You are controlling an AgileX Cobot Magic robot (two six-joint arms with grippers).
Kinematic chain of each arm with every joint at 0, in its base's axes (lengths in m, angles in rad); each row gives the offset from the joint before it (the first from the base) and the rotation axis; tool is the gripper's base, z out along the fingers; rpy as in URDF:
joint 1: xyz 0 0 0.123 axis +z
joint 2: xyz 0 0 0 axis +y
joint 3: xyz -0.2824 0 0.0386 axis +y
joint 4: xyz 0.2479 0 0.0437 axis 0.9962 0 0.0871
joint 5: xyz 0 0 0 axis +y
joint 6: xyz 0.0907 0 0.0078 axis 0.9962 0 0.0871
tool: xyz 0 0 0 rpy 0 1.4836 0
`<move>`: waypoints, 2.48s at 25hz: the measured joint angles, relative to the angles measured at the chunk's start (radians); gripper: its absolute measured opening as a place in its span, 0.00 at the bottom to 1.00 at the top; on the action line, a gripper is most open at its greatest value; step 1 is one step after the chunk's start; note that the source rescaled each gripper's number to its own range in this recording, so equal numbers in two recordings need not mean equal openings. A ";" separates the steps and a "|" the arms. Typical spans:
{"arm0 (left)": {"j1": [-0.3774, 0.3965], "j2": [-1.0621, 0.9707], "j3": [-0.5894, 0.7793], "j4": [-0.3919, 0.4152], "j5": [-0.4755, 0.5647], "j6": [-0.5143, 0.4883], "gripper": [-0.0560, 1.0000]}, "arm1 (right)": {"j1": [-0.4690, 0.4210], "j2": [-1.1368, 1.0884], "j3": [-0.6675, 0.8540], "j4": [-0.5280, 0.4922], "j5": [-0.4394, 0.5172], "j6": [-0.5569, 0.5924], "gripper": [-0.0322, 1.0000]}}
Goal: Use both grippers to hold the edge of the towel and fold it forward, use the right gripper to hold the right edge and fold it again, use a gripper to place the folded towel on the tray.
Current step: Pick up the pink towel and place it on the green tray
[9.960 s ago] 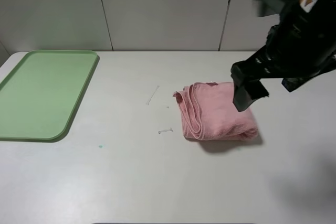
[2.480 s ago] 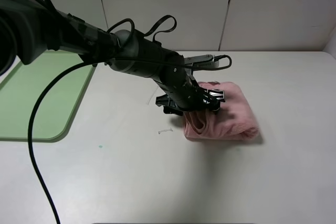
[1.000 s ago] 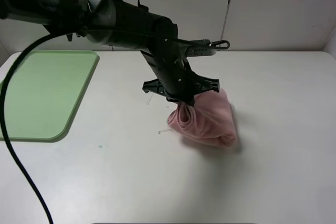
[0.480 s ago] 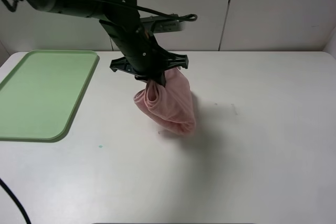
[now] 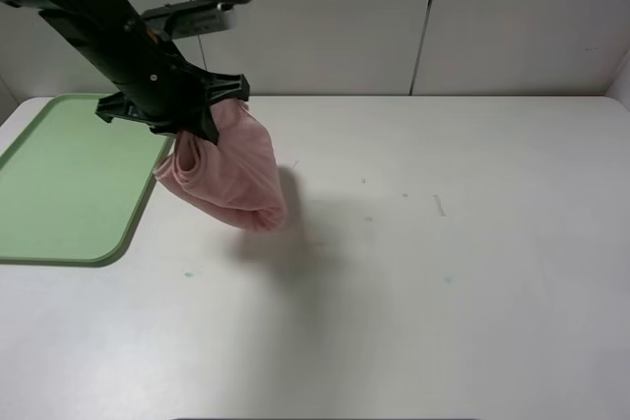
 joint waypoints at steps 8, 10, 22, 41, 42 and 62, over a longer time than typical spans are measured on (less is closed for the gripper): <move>0.180 -0.041 0.016 0.000 0.018 0.109 0.14 | 0.000 0.000 0.000 0.000 0.000 0.000 1.00; 0.220 -0.041 0.017 -0.002 0.018 0.136 0.14 | 0.000 0.000 0.000 0.000 0.000 0.000 1.00; 0.437 -0.041 0.041 -0.004 -0.064 0.235 0.14 | 0.000 0.000 0.000 0.001 0.000 0.000 1.00; 0.587 -0.008 0.171 -0.001 -0.239 0.325 0.20 | 0.000 0.000 0.000 0.008 0.000 0.000 1.00; 0.589 -0.007 0.171 -0.001 -0.239 0.325 0.25 | 0.000 0.000 0.000 0.008 0.000 0.000 1.00; 0.602 -0.145 0.171 0.019 -0.005 0.334 1.00 | 0.000 0.000 0.000 0.008 0.000 0.000 1.00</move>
